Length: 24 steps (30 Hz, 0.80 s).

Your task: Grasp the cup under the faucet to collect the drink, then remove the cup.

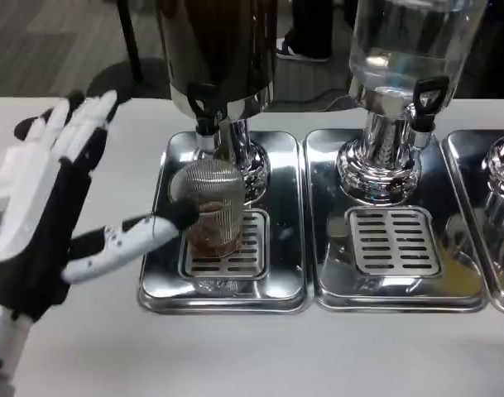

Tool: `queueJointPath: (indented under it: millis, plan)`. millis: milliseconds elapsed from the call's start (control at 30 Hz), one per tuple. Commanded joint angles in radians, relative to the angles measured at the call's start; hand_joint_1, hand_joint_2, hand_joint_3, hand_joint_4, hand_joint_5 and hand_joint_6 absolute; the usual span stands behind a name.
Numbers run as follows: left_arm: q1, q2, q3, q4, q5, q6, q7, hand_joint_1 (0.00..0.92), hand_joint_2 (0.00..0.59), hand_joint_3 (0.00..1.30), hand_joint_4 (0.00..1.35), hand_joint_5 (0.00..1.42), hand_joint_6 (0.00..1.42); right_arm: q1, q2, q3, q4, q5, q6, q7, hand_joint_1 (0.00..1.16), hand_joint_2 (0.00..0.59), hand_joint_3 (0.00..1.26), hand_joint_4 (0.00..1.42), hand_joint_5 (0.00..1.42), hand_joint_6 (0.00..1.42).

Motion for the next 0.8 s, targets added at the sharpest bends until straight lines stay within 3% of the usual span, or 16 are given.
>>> queueJointPath:
  millis: [33,167,500,800]
  plan:
    - [0.100,0.050,0.065,0.020,0.007,-0.093,0.004,0.000,0.017,0.03,0.00,0.00,0.00,-0.009,0.004,0.008,0.012,0.000,0.013,0.003,0.68,0.492,0.32,0.28,0.22,0.12]
    - [0.141,0.069,0.098,0.066,0.011,-0.155,0.017,0.000,0.012,0.00,0.00,0.00,0.00,-0.013,0.004,0.015,0.014,-0.004,0.017,0.001,0.68,0.486,0.30,0.28,0.22,0.12]
    - [0.136,0.140,0.132,0.319,-0.007,-0.343,0.064,0.000,0.008,0.00,0.00,0.00,0.00,-0.093,-0.014,0.057,0.085,0.053,0.023,0.037,0.68,0.376,0.22,0.27,0.23,0.16]
    - [0.129,0.174,0.145,0.479,-0.019,-0.471,0.121,0.000,0.003,0.00,0.00,0.00,0.00,-0.212,-0.051,0.099,0.248,0.254,-0.014,0.169,0.69,0.319,0.16,0.24,0.23,0.18]
